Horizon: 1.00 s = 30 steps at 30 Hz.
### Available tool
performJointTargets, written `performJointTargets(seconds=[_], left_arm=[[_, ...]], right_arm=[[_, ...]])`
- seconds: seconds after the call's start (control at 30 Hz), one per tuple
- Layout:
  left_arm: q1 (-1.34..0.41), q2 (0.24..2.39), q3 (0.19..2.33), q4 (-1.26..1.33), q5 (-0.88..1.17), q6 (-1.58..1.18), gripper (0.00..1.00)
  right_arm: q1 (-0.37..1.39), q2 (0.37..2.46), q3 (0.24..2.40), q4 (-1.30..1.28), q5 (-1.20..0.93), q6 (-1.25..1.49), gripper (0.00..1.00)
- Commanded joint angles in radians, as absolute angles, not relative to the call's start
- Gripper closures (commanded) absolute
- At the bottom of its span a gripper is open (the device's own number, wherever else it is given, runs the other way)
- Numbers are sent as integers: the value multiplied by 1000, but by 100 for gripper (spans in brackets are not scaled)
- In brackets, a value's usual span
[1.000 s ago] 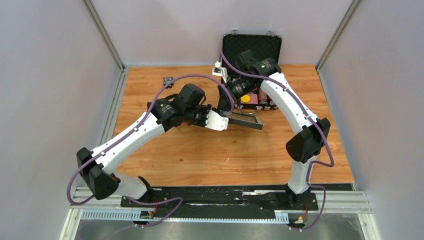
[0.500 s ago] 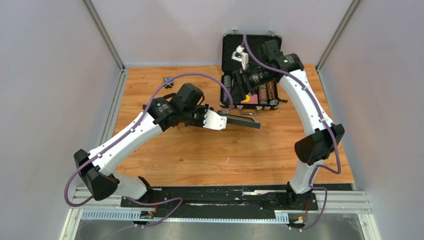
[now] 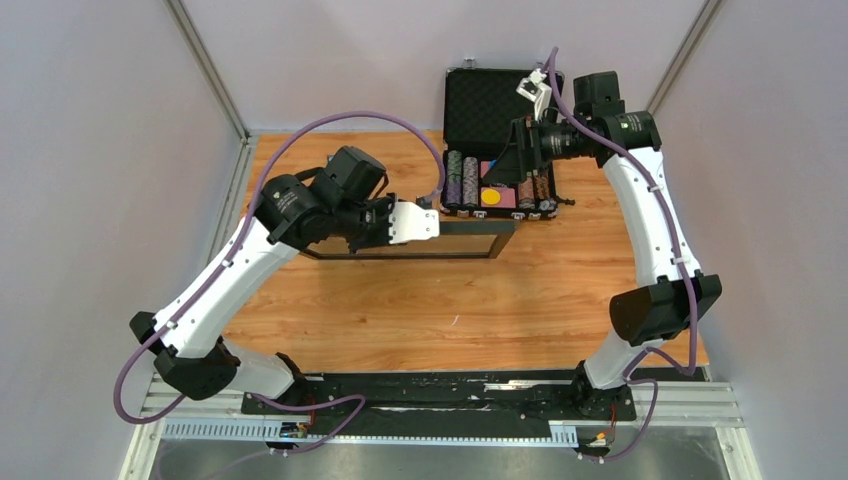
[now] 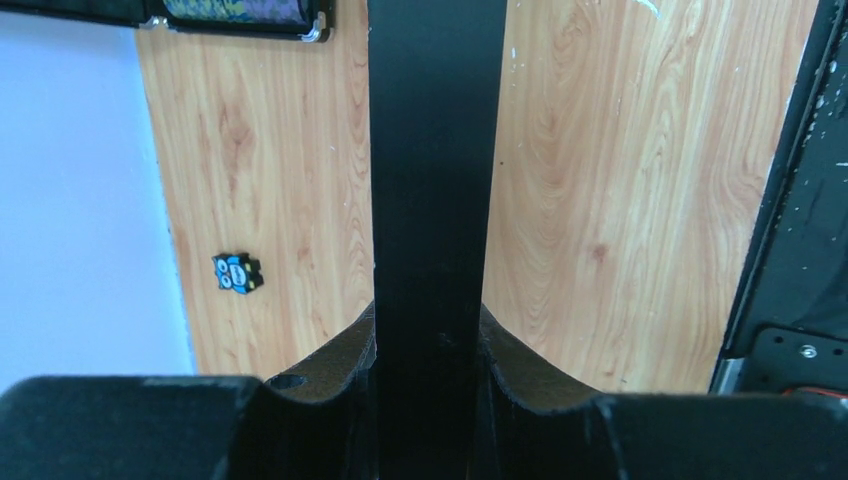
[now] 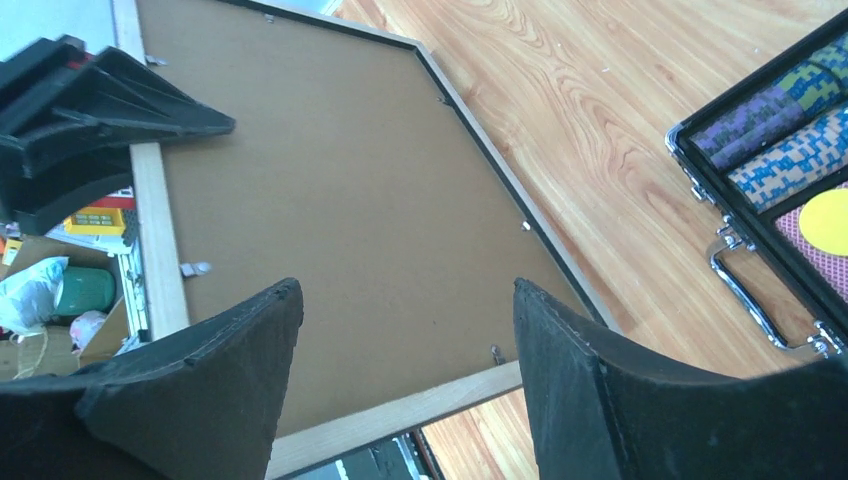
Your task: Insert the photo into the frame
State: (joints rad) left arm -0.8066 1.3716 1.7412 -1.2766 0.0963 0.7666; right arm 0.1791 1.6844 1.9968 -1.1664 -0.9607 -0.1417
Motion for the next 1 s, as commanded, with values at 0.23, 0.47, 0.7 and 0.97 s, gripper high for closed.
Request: performJointTargets(seconds=[0.23, 0.47, 0.7, 0.97], left_arm=[[-628, 1390, 1928, -1326, 186, 638, 100], [-534, 1387, 1933, -1315, 199, 545, 100], [-454, 1420, 1943, -1277, 117, 419, 100], [-333, 1479, 1979, -1258, 164, 305, 100]], right_arm=[[148, 1658, 1931, -1104, -1011, -115, 24], [145, 1654, 1885, -1086, -1017, -115, 24], [140, 1643, 1822, -1056, -1020, -114, 24], [135, 1626, 1779, -1039, -1022, -112, 24]])
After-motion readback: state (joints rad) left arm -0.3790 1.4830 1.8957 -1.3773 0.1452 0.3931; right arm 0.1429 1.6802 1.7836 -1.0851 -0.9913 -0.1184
